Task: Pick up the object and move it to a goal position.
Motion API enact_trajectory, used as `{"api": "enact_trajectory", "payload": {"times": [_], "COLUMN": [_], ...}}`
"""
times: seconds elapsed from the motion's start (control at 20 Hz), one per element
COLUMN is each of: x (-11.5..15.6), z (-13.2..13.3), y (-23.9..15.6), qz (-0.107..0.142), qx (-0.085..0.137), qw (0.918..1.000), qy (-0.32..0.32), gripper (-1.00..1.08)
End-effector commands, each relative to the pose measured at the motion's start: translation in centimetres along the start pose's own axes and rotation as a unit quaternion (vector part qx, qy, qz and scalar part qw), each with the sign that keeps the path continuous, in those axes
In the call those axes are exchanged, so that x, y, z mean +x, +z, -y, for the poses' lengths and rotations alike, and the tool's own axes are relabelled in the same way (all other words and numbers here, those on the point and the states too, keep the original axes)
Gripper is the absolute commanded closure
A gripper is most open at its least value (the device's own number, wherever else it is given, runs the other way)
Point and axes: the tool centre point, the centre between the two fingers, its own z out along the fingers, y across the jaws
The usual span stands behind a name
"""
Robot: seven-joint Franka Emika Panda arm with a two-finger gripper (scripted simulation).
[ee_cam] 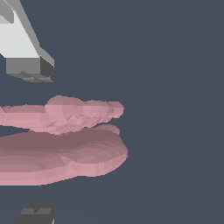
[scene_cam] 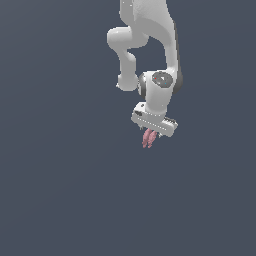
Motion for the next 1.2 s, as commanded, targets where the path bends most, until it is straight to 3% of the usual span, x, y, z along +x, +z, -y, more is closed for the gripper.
{"api": "enact_trajectory", "payload": {"times": [0.0,0.1,0.15,0.8,1.15], "x": [0.0,0.1,0.1,0.2,1.4], "z": [0.0,0.1,0.1,0.0,-0.5], "y": [0.5,0.6,0.6,0.3,-2.1], "qz": [0.000,0.000,0.000,-0.001,-0.001], "qx": [0.000,0.000,0.000,0.001,0.001], "qw": [1.0000,1.0000,1.0000,1.0000,1.0000], "qy": [0.000,0.000,0.000,0.000,0.000], "gripper": [-0.92,-0.92,1.08,1.08,1.08]}}
